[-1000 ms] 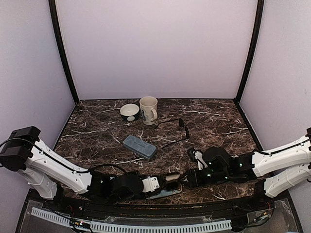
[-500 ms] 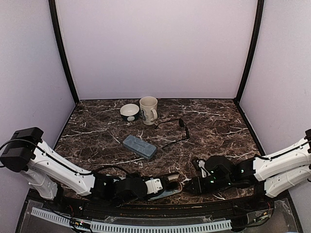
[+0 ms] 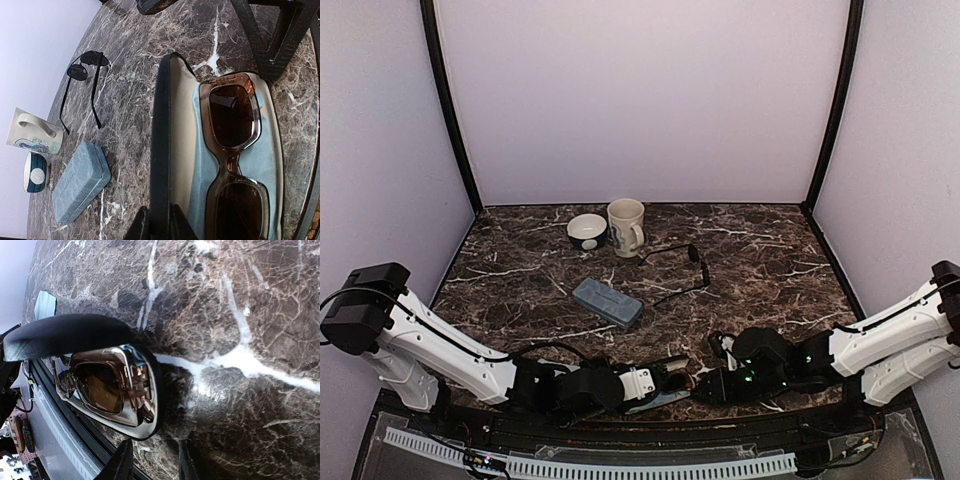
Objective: Organize the sunglasses
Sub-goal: Close the case with sunglasses at the center of the board.
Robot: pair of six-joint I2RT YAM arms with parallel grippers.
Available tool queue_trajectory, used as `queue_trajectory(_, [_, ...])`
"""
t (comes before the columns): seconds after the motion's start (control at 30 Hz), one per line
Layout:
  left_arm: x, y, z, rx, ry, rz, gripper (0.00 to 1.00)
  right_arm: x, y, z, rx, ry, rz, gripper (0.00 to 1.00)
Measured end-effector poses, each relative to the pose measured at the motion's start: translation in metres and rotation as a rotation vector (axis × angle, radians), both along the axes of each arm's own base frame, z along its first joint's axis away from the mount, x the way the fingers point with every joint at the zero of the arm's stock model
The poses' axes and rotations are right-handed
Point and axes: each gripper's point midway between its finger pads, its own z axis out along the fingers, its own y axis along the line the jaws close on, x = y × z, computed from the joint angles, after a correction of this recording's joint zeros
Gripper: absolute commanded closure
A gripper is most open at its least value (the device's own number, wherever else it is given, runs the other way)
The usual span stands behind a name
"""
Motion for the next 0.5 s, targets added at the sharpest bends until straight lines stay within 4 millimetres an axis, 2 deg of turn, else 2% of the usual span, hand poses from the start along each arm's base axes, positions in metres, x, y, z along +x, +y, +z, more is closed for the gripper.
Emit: queue_trajectory(0.5, [-0.0036, -0.0017, 0.0005, 0.005, -0.001, -0.008, 0.87, 0.0034, 0.0019, -0.0033, 0.000, 0.011, -0.033, 0.75])
